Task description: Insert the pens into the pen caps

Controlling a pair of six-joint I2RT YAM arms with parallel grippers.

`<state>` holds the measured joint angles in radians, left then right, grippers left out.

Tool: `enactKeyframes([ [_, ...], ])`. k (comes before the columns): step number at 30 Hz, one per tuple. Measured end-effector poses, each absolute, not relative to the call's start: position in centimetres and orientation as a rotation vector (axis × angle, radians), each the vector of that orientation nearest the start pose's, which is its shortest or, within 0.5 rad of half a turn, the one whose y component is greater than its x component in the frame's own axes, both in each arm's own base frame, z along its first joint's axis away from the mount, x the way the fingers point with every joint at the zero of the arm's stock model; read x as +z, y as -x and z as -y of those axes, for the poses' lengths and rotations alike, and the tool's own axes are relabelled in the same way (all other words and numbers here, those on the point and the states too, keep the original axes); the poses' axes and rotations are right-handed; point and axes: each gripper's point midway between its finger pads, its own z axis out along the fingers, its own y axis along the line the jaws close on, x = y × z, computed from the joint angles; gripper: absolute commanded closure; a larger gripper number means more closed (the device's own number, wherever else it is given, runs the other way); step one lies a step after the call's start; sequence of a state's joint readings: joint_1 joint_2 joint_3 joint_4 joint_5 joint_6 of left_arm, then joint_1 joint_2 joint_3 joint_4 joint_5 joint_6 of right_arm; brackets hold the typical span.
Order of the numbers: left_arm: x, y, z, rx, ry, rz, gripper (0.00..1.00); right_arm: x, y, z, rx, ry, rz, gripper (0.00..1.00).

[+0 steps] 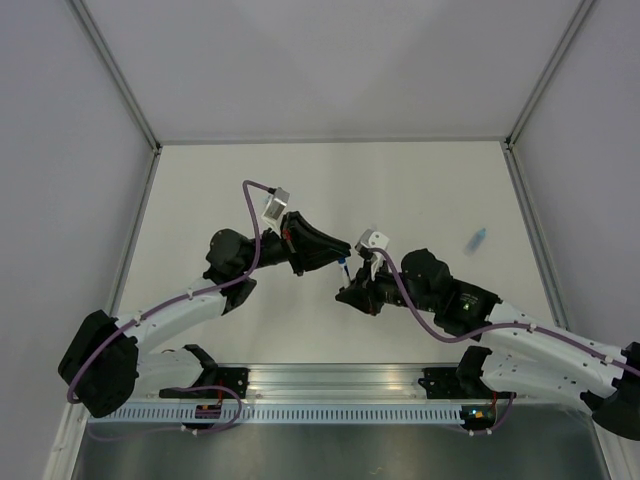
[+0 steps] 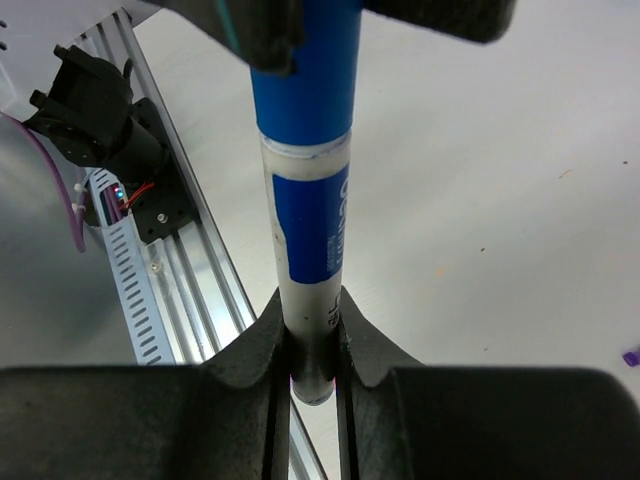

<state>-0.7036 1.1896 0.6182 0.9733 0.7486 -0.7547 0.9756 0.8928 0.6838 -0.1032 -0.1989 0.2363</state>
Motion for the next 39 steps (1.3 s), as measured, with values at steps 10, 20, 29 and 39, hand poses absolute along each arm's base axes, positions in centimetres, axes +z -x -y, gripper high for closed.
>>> enactKeyframes([
  [10,34.9,-18.1,32.7,-1.587,-0.674,-1.2,0.98,24.2,-16.8,-29.6,0.857,0.873,-1.836,1.0],
  [20,37.2,-19.7,33.0,-1.473,-0.641,-1.146,0.98,27.1,-19.5,-28.4,0.685,0.915,-1.835,1.0],
  [29,36.2,-21.5,33.5,-1.421,-0.603,-1.204,0.98,26.2,-21.4,-27.0,0.554,0.937,-1.892,1.0],
  [39,32.5,-21.2,32.3,-1.369,-0.54,-1.381,0.5,23.9,-20.6,-28.2,0.676,0.926,-1.908,1.0],
])
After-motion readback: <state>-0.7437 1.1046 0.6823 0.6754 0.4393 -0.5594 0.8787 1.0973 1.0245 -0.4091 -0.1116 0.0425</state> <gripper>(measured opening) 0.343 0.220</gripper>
